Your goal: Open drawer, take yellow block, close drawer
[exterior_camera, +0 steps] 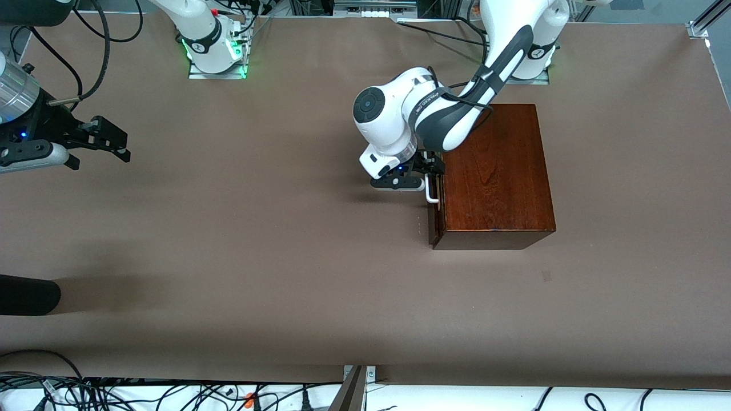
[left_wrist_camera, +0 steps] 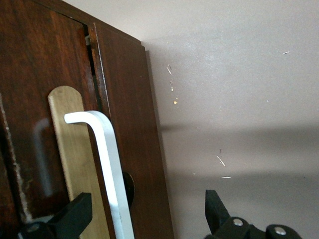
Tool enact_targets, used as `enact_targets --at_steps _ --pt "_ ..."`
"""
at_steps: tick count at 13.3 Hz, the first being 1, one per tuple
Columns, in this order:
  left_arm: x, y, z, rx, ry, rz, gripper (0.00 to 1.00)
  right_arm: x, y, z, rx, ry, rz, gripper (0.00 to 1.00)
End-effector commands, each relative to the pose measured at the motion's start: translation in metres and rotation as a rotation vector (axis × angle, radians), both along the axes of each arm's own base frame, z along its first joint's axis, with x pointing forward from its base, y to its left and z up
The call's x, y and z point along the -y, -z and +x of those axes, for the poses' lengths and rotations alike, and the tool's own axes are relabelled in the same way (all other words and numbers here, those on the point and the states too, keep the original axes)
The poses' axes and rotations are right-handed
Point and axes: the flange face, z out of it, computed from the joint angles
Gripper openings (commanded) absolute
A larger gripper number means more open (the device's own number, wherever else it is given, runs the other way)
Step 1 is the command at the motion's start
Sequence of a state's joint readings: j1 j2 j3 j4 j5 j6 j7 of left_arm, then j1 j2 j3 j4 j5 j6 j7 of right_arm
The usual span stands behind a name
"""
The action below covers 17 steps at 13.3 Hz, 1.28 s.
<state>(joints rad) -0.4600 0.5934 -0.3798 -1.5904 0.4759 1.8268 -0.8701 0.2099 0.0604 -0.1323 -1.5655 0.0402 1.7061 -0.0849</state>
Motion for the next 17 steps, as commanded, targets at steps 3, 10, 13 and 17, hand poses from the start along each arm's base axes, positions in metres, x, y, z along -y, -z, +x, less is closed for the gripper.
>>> enact_targets --at_steps 3,10,13,17 --pt "0.008 0.024 -0.013 -0.001 0.003 0.034 1.00 0.000 -0.005 0.002 0.004 0.001 -0.002 1.00" --pt "0.012 0.030 -0.012 0.024 0.015 0.042 1.00 0.001 -0.003 0.001 -0.005 0.002 -0.002 1.00" --pt "0.023 0.032 -0.012 0.039 0.001 -0.026 1.00 0.003 -0.004 0.002 -0.003 0.005 -0.002 1.00" --pt "0.053 0.023 -0.021 0.007 -0.054 -0.197 1.00 0.004 -0.004 0.002 -0.002 0.007 0.000 1.00"
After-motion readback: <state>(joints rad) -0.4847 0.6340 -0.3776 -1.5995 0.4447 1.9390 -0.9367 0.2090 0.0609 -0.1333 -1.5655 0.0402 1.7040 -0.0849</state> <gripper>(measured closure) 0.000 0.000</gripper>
